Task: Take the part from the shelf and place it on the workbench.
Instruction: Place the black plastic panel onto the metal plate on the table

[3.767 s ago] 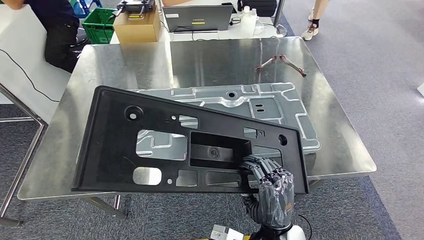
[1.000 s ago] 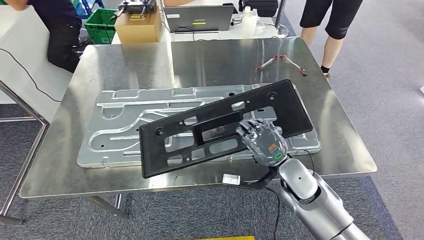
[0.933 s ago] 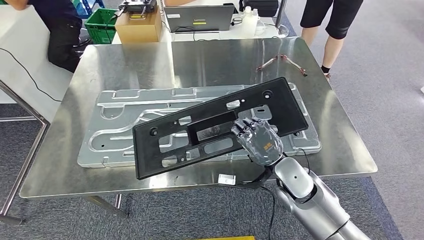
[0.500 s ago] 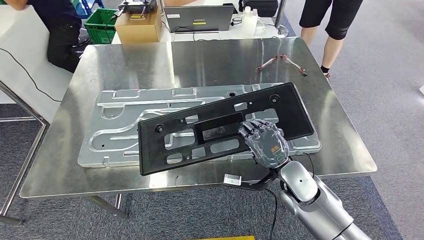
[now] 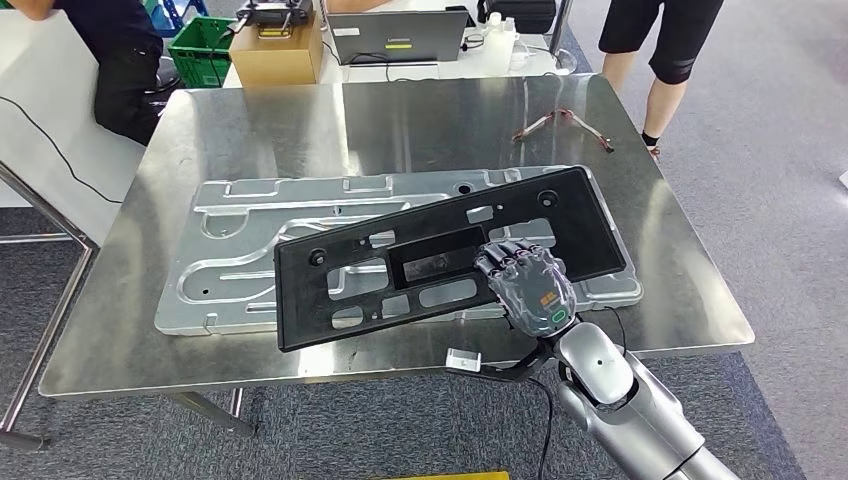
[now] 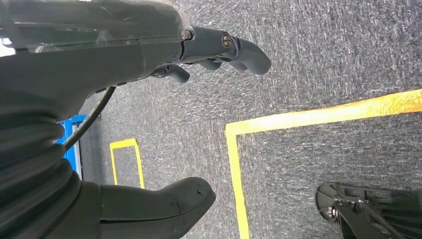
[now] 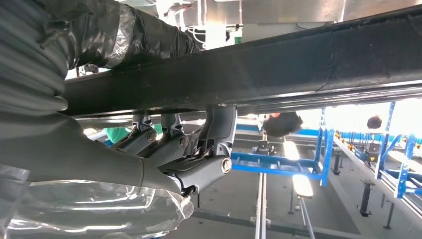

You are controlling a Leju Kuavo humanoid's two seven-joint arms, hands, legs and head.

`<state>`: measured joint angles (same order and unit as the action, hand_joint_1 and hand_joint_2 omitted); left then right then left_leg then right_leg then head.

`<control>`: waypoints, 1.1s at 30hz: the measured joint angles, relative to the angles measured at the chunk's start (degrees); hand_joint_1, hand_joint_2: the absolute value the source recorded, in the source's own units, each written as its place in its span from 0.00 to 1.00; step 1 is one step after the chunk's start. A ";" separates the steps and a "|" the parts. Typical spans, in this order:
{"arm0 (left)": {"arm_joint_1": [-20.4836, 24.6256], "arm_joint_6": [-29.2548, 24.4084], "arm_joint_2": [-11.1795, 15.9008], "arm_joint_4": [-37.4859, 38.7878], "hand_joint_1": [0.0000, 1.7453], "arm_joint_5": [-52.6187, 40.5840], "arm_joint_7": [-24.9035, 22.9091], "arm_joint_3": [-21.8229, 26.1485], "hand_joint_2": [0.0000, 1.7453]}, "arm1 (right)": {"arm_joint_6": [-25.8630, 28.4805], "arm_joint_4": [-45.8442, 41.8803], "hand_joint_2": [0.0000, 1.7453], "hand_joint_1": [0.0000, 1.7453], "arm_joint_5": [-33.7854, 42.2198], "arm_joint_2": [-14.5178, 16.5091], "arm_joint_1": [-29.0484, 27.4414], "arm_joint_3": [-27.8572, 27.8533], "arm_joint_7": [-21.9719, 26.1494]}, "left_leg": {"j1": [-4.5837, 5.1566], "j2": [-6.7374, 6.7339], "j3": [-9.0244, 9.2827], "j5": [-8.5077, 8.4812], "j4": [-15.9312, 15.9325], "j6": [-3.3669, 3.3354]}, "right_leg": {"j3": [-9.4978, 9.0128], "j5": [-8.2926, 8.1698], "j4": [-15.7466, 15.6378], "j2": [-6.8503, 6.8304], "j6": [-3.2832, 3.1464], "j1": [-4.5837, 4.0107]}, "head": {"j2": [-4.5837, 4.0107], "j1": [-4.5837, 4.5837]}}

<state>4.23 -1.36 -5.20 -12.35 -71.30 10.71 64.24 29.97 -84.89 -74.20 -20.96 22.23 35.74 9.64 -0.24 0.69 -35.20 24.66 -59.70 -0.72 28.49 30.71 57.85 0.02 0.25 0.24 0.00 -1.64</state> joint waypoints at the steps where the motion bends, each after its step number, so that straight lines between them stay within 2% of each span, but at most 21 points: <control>1: 0.00 0.00 0.00 0.00 0.00 -0.01 0.00 0.00 1.00 | 0.00 0.00 1.00 1.00 0.00 0.00 0.00 0.00 0.00 | 0.00 0.00 0.00 0.00 0.00 0.00 | 0.01 0.00 0.00 0.00 0.00 0.00 | 0.00 0.00; 33: 0.00 -0.01 0.08 0.00 0.00 0.00 0.00 0.02 1.00 | 0.00 0.00 1.00 1.00 0.00 0.00 -0.02 0.00 0.00 | 0.00 0.00 0.00 0.00 -0.01 0.00 | -0.02 0.00 0.00 0.00 0.00 0.01 | 0.00 0.00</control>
<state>4.23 -1.36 -5.12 -12.35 -71.30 10.71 64.26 29.97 -84.89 -74.20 -20.96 22.20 35.74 9.64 -0.24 0.69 -35.20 24.66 -59.71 -0.72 28.46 30.70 57.85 0.02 0.25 0.24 0.00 -1.64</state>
